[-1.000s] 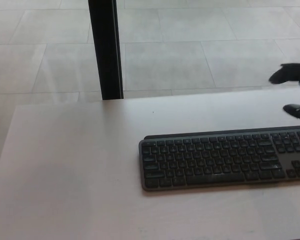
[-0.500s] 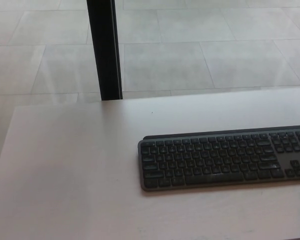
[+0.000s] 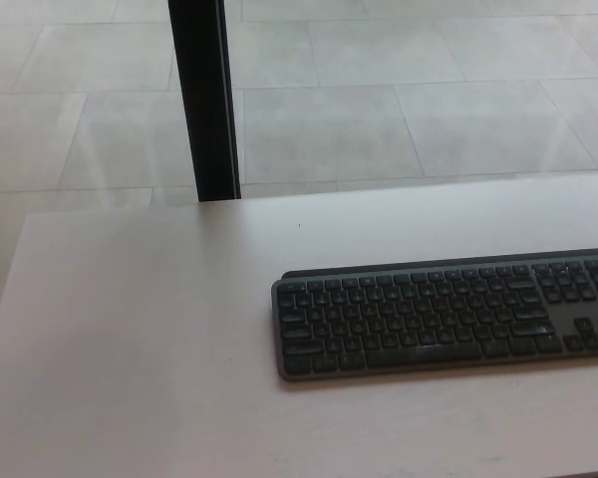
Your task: The robot uses its right fingers to click on the space key of the black keyboard placed on the center of the white desk.
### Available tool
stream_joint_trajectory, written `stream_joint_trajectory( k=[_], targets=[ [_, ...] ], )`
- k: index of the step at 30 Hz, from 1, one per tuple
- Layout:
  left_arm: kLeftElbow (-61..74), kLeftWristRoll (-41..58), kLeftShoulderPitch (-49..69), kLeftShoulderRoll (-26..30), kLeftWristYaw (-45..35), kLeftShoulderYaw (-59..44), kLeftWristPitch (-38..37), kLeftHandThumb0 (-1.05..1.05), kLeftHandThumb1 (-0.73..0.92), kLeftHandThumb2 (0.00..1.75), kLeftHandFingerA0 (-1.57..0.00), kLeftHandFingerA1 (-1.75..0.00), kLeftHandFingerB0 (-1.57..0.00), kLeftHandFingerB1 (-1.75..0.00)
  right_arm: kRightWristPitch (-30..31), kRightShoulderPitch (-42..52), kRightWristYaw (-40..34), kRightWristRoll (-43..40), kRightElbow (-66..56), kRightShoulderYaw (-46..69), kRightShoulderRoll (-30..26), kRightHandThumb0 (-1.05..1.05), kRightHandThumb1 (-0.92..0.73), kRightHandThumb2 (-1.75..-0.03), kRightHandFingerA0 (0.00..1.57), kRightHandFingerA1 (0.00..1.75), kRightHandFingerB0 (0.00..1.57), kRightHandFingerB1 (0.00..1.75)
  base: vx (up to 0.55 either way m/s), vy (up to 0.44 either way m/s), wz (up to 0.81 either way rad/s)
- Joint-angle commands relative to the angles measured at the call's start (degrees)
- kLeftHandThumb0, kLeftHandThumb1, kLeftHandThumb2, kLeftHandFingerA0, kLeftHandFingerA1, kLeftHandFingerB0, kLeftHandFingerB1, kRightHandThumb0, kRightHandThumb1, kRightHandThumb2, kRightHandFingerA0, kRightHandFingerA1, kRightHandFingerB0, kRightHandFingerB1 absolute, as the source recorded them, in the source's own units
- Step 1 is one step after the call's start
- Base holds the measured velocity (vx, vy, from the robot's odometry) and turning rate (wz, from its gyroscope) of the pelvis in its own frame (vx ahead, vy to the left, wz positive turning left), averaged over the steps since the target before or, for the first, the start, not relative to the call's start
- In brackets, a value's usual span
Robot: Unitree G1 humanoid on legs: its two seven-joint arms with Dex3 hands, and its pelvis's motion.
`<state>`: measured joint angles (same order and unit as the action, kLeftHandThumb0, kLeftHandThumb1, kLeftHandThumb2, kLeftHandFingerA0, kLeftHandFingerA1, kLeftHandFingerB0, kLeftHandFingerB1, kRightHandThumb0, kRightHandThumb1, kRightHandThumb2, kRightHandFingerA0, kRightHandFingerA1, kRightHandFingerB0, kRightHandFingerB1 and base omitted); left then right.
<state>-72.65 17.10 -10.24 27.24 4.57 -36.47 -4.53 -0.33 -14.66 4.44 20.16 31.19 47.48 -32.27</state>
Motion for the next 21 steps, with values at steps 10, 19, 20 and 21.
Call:
stream_joint_trajectory(
  k=[10,19,20,21],
  targets=[
    [0.2,1.4,0.7,1.3,-0.3,-0.7,-0.4,-0.48,0.71,0.61,-0.66,-0.64,-0.53,-0.55,8.9,0.4,-9.2,-29.8,15.2,26.6,12.4,-0.51,-0.61,-0.58,1.02,1.14,1.04,1.08,0.0,0.0,0.0],
    [-0.3,1.2,0.7,1.7,0.8,-0.8,0.3,-0.49,0.7,0.61,-0.74,-0.71,-0.56,-0.55,10.6,1.3,-7.7,-28.4,15.5,24.5,15.0,-0.48,-0.64,-0.58,0.76,0.84,0.65,0.79,0.0,0.0,0.0],
    [-0.3,1.2,0.7,1.7,0.7,-0.8,0.3,-0.49,0.7,0.61,-0.74,-0.71,-0.56,-0.55,10.6,1.3,-7.8,-28.5,15.4,24.5,15.1,-0.48,-0.64,-0.58,0.76,0.84,0.65,0.79,0.0,0.0,0.0],
    [-0.4,1.4,0.8,1.8,0.1,-1.0,0.2,-0.49,0.7,0.61,-0.72,-0.7,-0.52,-0.53,10.8,1.3,-7.9,-28.6,14.6,24.3,15.7,-0.47,-0.64,-0.58,0.73,0.87,0.66,0.81,0.0,0.0,0.0]
  ],
)
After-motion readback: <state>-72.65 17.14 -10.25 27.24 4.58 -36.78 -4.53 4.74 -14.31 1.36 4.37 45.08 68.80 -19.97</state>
